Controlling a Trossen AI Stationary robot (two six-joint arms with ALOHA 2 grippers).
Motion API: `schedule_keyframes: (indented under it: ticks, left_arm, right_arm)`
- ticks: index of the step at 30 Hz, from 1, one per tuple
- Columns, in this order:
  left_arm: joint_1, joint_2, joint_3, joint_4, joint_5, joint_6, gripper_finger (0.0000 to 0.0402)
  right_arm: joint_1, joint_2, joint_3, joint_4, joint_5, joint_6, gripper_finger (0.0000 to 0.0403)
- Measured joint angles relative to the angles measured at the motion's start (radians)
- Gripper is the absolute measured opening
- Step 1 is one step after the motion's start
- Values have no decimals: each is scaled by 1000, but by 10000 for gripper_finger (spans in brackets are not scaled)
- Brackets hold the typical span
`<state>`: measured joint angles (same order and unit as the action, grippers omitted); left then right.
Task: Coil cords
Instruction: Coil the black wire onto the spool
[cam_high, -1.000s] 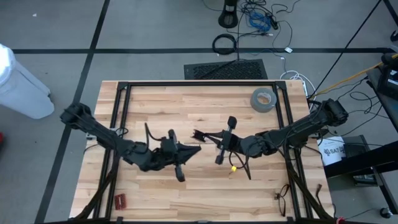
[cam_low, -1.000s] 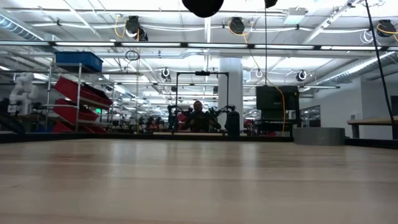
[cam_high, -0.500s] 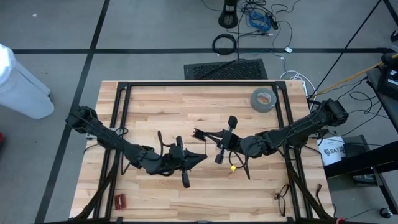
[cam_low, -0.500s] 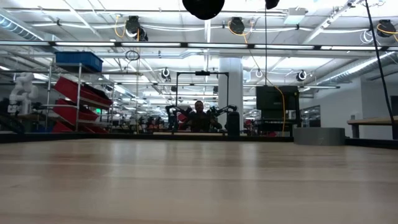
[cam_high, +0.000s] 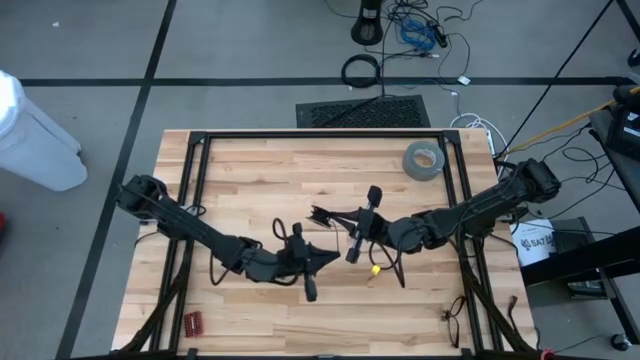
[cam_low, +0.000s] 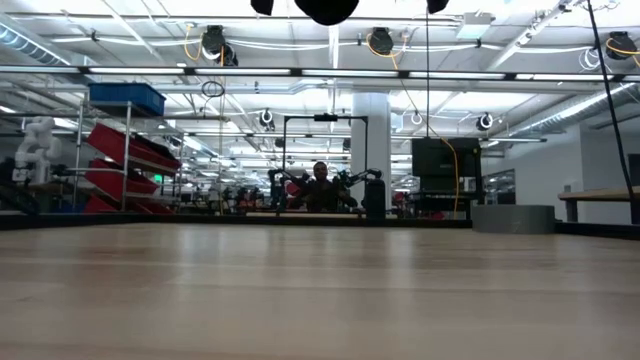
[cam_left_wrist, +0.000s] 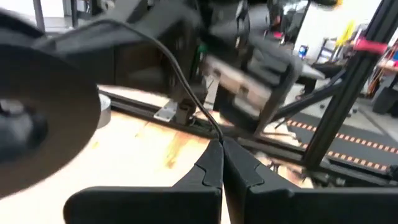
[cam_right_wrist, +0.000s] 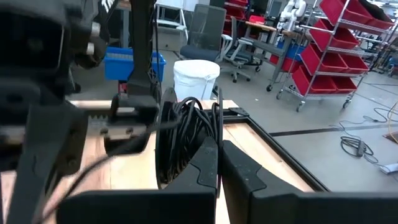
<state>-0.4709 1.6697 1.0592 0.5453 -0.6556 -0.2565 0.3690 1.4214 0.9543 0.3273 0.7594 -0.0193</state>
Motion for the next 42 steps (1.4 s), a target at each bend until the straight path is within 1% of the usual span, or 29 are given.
schedule_keyframes:
  ticks: [10, 17, 19, 23, 26, 29, 34, 36, 40, 42]
  left_arm:
    - [5, 6, 0, -152, -4, -27, 1]
    - [5, 6, 0, -213, -9, -27, 1]
    - [9, 6, 0, -235, -28, -23, 1]
    - [22, 6, 1, -307, -134, 23, 1]
    - [23, 5, 1, -345, -148, 27, 4]
    - [8, 4, 1, -359, -144, 28, 21]
    - [-16, 5, 0, -378, -130, 34, 73]
    - [-24, 2, 0, -389, -130, 30, 88]
    - [-46, -4, 0, -402, -130, 29, 99]
    - [-57, -17, 0, -381, -130, 29, 100]
  right_arm:
    - [26, -42, 0, -4, -2, 8, 0]
    - [59, -88, 0, -27, -5, 8, 0]
    - [68, -93, 0, -28, -5, 15, 0]
    - [86, -100, 0, -31, -6, 33, 0]
    - [102, -102, -2, -45, -5, 41, 0]
    - [114, -109, -2, -75, -6, 63, 0]
    - [135, -113, -1, -87, -3, 91, 0]
    - [145, -113, -1, -91, -4, 99, 0]
    - [168, -123, 0, -90, -5, 106, 0]
    - [179, -130, 0, -91, -5, 106, 0]
